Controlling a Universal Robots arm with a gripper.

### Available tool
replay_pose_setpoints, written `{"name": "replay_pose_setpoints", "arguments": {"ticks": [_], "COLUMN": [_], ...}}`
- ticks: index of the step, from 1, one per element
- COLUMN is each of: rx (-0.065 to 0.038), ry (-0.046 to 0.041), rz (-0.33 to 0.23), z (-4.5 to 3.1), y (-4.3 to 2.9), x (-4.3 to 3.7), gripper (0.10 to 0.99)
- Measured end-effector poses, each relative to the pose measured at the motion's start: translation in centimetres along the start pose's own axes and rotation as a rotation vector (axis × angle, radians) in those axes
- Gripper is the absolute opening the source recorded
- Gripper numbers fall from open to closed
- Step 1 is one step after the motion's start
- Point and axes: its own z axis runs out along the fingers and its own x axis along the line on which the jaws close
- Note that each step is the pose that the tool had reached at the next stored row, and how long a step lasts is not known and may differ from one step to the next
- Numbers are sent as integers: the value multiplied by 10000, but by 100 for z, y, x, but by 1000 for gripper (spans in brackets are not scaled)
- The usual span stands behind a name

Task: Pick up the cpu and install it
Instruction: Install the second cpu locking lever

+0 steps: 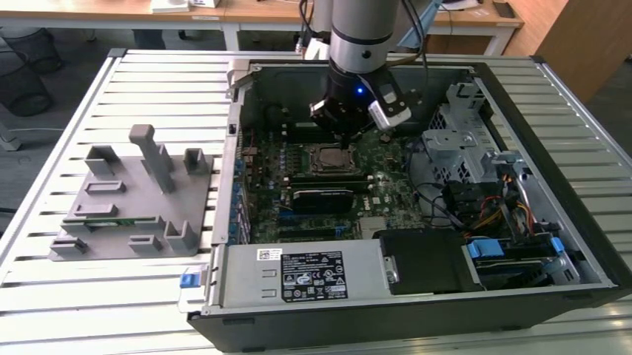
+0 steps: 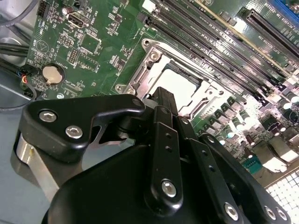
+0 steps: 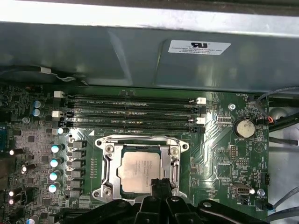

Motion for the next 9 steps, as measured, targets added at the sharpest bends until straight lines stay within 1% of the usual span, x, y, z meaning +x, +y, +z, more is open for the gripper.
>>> {"name": "replay_pose_setpoints", "arguments": {"ticks": [9], "rx": [0], "ry": [0], "rz": [0], "z": [-2], "y": [-27], "x": [1], "gripper": [106]}}
